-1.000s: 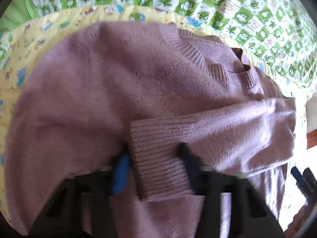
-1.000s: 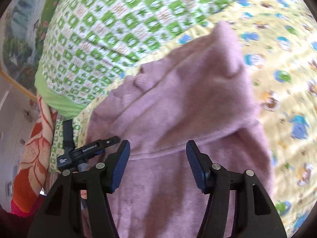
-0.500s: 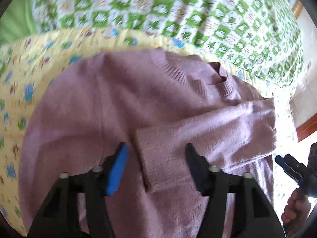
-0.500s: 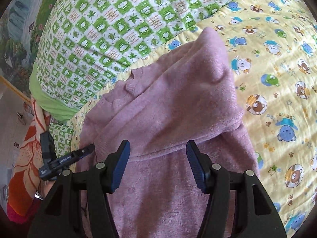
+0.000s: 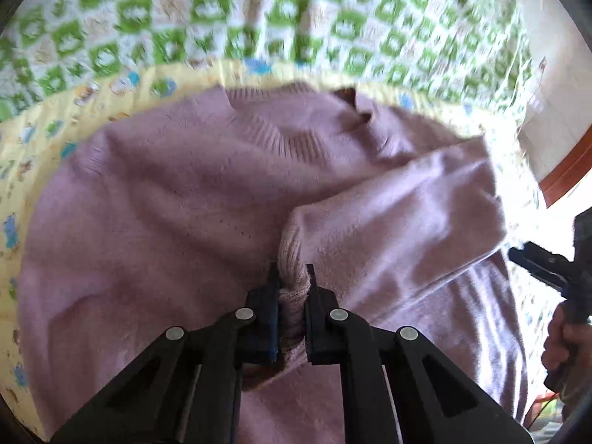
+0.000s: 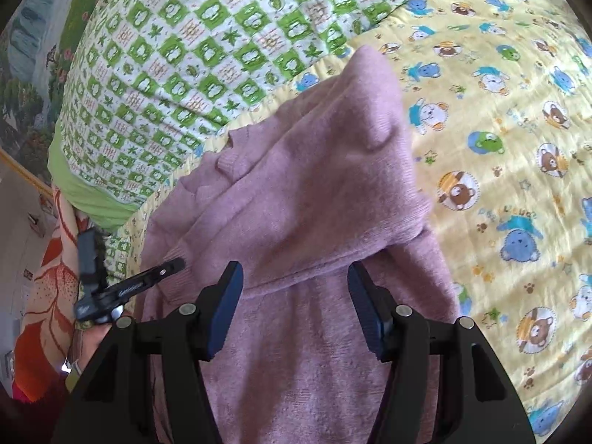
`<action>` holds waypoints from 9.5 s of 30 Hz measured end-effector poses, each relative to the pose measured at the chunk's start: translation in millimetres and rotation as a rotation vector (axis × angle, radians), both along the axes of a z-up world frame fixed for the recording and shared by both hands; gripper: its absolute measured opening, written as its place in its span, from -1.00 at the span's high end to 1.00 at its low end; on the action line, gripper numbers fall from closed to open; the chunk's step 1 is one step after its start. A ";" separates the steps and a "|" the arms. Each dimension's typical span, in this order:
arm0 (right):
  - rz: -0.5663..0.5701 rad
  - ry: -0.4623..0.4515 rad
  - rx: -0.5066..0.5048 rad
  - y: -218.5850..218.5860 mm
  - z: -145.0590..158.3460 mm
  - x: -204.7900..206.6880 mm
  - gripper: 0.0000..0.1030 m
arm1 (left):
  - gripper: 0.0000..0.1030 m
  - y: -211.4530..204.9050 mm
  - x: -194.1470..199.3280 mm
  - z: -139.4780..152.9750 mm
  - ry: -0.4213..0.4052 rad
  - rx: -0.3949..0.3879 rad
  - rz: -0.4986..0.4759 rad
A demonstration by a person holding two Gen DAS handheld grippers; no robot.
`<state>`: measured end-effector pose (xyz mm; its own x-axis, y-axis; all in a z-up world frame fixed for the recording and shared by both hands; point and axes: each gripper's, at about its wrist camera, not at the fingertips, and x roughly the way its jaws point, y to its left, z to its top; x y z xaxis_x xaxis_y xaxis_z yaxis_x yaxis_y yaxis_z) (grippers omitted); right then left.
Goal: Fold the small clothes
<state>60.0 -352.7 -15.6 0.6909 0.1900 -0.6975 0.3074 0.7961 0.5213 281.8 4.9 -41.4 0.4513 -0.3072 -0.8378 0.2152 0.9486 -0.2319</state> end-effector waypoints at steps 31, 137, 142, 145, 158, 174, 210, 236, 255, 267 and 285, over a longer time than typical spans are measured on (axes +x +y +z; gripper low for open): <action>0.016 0.144 -0.266 -52.2 -9.4 99.3 0.80 | 0.83 65.7 -4.3 -31.6 0.145 0.055 0.264; 0.077 0.176 0.153 -51.0 -17.3 72.0 0.75 | -0.22 103.6 -85.2 -28.2 0.076 0.217 0.683; 0.073 0.189 0.130 -48.4 -5.9 81.1 0.75 | -0.22 105.5 -92.1 -32.6 0.096 0.198 0.697; 0.079 0.255 0.003 -45.5 -15.8 90.5 0.73 | -0.22 109.1 -91.5 -36.2 0.100 0.198 0.701; 0.273 0.153 -0.153 32.9 -6.2 90.9 0.55 | -0.32 116.7 -88.3 -42.7 0.119 0.165 0.724; 0.062 0.129 -0.161 0.1 8.7 39.5 0.10 | -0.37 139.2 -142.2 1.0 0.067 -0.081 0.533; 0.431 0.184 -0.550 -20.3 -13.9 264.4 0.93 | 0.90 27.9 156.5 2.0 0.044 0.344 -0.014; 0.186 0.121 -0.222 49.9 21.0 -14.0 -0.06 | -0.32 89.4 -226.1 -5.6 0.231 0.014 0.363; 0.028 0.157 -0.187 89.9 16.0 -172.5 -0.12 | -0.22 47.8 -328.3 -32.1 0.332 0.024 0.223; -0.085 0.190 -0.175 76.2 6.9 -242.3 -0.15 | -0.21 73.5 -390.8 -35.0 0.344 0.001 0.208; -0.020 0.226 -0.121 98.6 -37.1 -254.4 0.36 | 0.87 20.1 -395.1 -44.1 0.289 -0.027 0.128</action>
